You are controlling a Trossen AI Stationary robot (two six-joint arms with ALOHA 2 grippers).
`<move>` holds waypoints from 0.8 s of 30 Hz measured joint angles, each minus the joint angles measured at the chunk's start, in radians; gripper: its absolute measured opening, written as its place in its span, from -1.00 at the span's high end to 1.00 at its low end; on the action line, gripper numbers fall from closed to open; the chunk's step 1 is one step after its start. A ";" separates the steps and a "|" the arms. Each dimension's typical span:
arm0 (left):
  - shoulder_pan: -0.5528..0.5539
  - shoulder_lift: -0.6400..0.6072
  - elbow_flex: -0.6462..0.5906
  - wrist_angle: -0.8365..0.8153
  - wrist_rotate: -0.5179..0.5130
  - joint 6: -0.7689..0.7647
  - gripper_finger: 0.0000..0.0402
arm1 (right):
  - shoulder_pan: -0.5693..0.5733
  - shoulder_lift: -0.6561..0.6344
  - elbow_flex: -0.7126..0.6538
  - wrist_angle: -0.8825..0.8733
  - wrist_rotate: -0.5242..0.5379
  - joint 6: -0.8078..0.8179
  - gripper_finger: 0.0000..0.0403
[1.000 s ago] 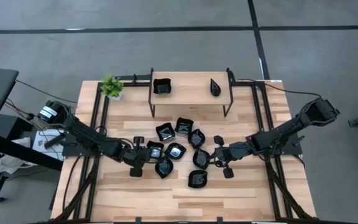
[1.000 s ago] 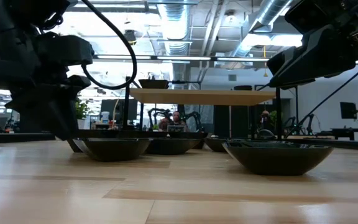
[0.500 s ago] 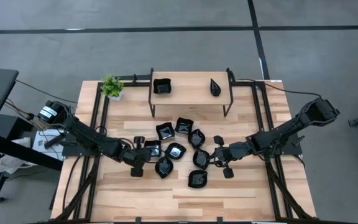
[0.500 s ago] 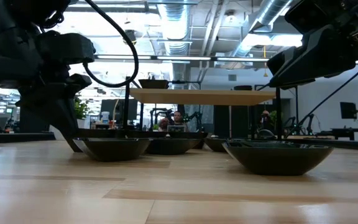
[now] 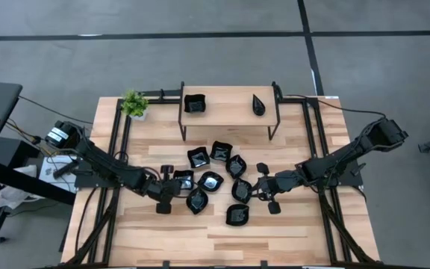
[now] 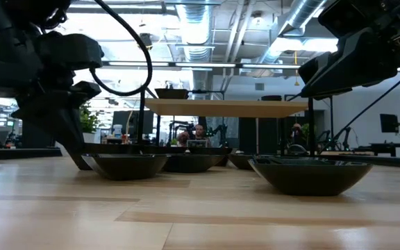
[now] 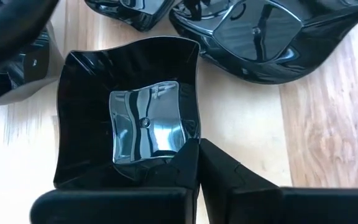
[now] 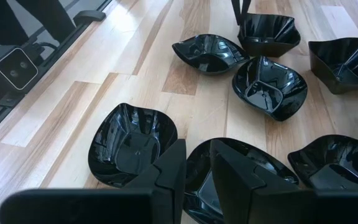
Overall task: Pick & Place Mini shaped plates
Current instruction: Stack the black distorted square plate on top of the black distorted square plate on the shelf
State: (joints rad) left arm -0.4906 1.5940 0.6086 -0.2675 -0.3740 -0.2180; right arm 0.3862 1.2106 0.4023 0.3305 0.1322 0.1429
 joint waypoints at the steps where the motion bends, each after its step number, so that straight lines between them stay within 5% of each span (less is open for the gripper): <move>1: -0.002 -0.002 0.000 0.000 0.000 0.000 0.95 | 0.000 0.000 0.000 0.000 0.000 0.000 0.65; 10: -0.008 -0.141 0.000 -0.001 -0.006 0.000 0.95 | 0.000 0.000 0.000 0.000 0.000 0.000 0.65; 24: -0.007 -0.495 0.001 0.007 -0.192 0.110 0.96 | 0.000 0.000 0.000 0.000 0.000 -0.003 0.65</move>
State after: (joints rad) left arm -0.4978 1.0990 0.6094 -0.2604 -0.5664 -0.1083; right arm 0.3866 1.2106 0.4019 0.3301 0.1322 0.1403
